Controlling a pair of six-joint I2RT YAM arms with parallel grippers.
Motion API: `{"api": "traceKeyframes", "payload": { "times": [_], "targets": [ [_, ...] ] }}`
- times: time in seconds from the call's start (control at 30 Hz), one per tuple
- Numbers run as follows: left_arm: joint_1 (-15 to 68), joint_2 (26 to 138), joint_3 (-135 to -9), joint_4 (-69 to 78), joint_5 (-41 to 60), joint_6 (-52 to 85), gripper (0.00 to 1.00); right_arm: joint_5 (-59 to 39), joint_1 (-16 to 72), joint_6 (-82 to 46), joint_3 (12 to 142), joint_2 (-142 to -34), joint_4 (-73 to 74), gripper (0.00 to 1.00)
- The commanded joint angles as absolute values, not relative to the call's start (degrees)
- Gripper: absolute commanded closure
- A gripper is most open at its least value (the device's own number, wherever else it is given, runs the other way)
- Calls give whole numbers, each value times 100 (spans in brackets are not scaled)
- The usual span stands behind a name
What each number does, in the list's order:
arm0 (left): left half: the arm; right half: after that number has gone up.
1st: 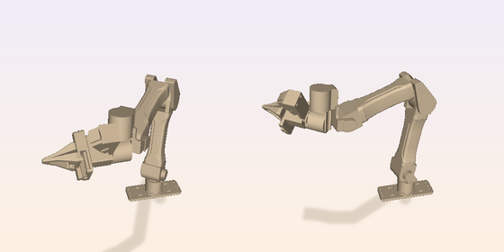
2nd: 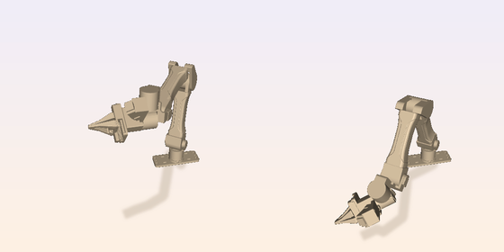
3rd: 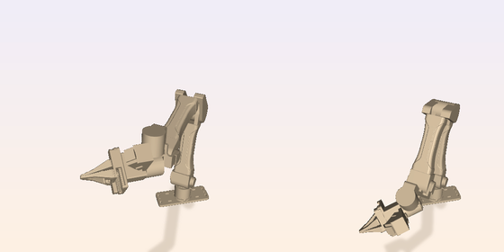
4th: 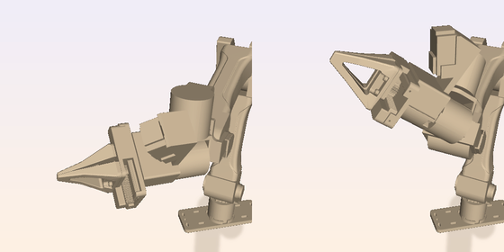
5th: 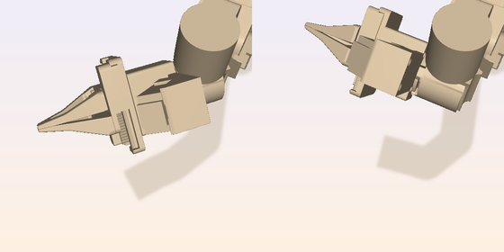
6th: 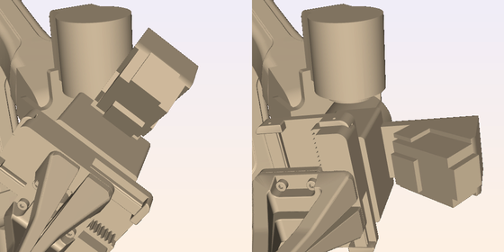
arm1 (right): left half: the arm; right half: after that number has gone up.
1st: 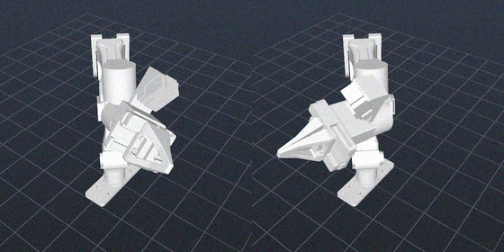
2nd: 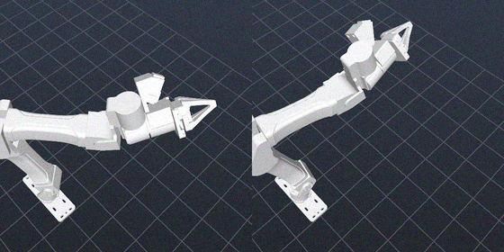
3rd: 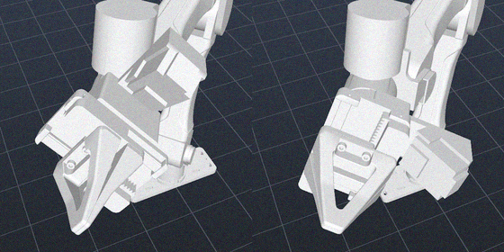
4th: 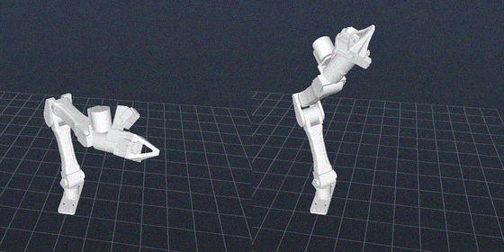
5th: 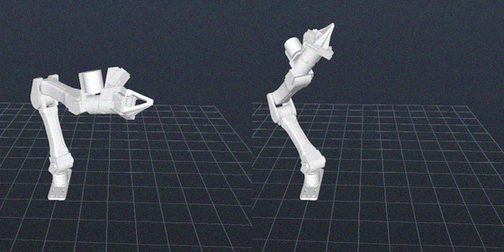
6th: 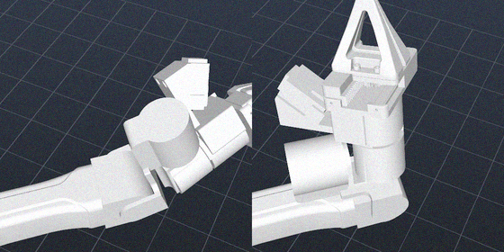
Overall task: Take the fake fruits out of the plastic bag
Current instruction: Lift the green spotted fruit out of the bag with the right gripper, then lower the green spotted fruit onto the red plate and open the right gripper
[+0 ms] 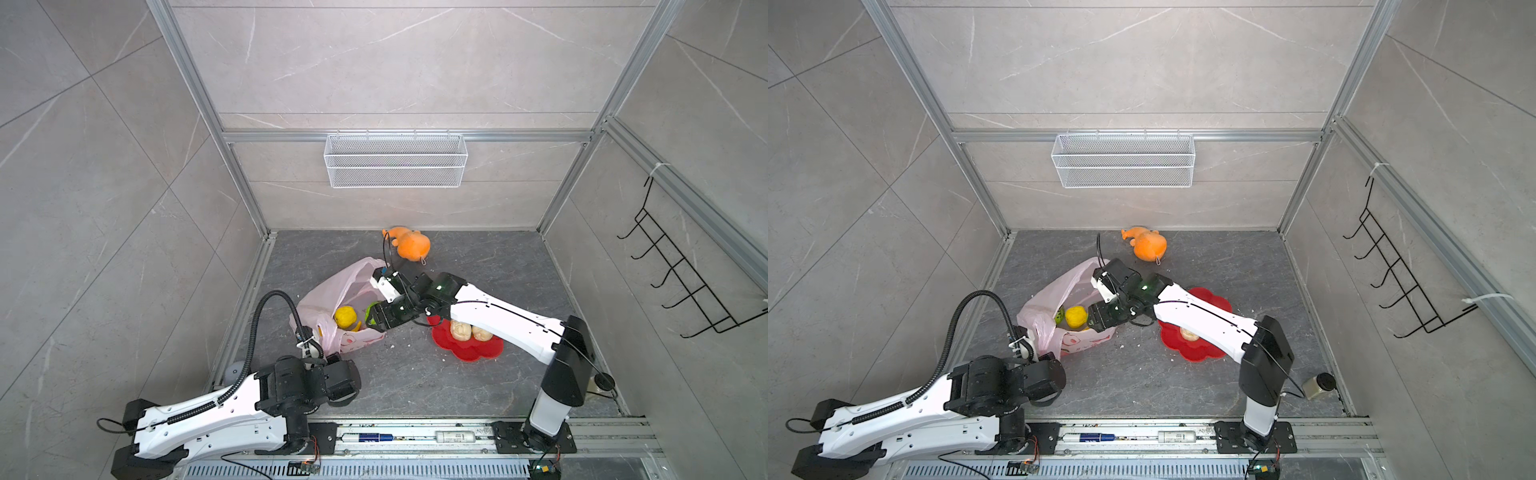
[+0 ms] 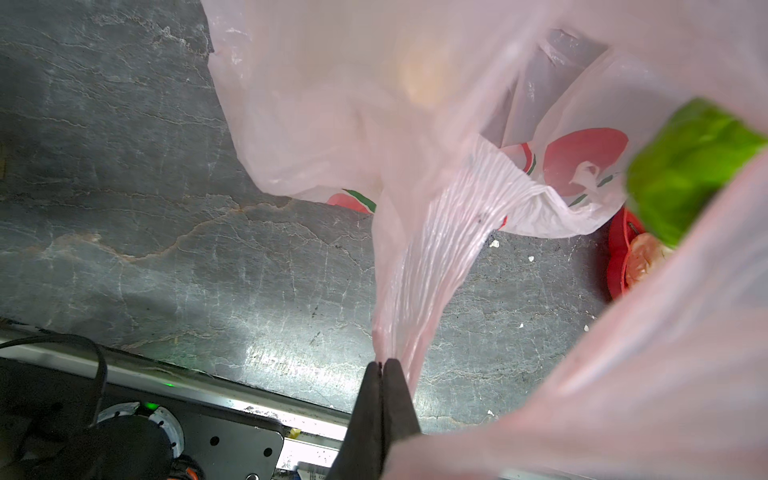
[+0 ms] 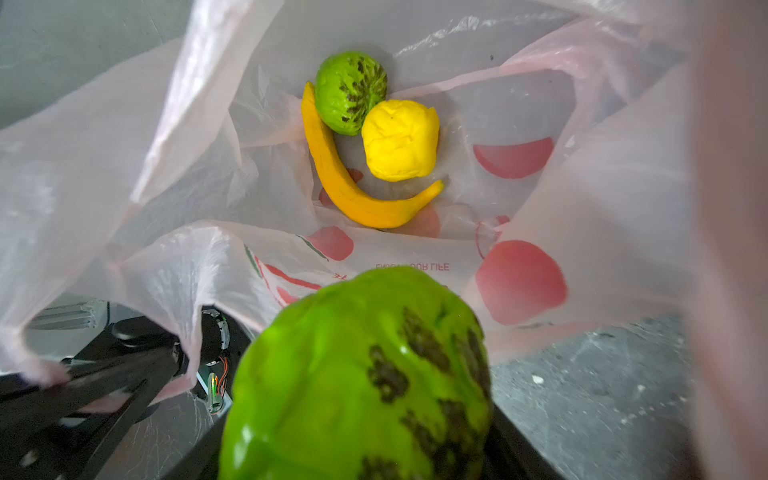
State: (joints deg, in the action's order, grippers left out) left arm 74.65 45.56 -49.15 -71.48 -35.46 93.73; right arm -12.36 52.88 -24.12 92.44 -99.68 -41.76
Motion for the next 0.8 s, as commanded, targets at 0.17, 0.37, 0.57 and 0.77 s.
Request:
{"api": "traceKeyframes", "payload": {
  "times": [0.17, 0.37, 0.57, 0.77],
  "targets": [
    [7497, 4533, -4913, -7154, -3611, 9420, 100, -28, 4649, -2276, 8646, -8528, -5159, 57],
    [7497, 4685, -5008, -7197, -3415, 9330, 100, 193, 3618, -2379, 7365, -7920, -4884, 58],
    [7497, 4717, -5129, -7286, -3376, 9253, 100, 143, 3222, -2197, 6948, -8562, -4279, 58],
    [7497, 4753, -5123, -7286, -3351, 9249, 100, 242, 3191, -1962, 7052, -9209, -4200, 57]
  ]
}}
